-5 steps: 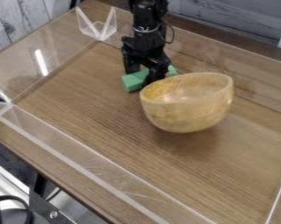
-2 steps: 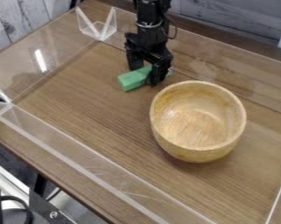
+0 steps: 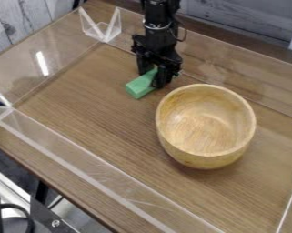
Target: Put the green block in the brown bowl
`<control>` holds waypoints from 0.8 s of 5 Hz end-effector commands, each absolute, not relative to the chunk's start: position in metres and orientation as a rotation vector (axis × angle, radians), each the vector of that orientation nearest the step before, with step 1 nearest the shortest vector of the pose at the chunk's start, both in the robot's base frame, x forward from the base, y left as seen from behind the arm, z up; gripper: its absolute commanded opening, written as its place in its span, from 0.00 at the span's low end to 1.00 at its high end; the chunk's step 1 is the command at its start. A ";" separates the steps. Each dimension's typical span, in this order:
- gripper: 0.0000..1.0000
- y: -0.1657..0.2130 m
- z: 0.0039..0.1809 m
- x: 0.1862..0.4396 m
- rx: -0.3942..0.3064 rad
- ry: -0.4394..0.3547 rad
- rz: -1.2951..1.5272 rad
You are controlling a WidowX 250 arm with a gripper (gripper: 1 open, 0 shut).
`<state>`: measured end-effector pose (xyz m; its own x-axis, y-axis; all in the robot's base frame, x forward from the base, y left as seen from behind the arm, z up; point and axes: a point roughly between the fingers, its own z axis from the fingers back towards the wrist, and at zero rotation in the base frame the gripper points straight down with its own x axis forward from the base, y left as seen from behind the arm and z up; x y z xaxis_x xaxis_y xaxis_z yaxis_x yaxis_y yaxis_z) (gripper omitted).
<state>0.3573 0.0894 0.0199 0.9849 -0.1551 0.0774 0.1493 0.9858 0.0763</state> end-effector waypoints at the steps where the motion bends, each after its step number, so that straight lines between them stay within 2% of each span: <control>1: 0.00 0.093 0.031 0.357 0.074 -0.117 -0.127; 3: 0.00 0.095 0.042 0.355 0.089 -0.161 -0.104; 4: 0.00 0.097 0.043 0.358 0.082 -0.165 -0.062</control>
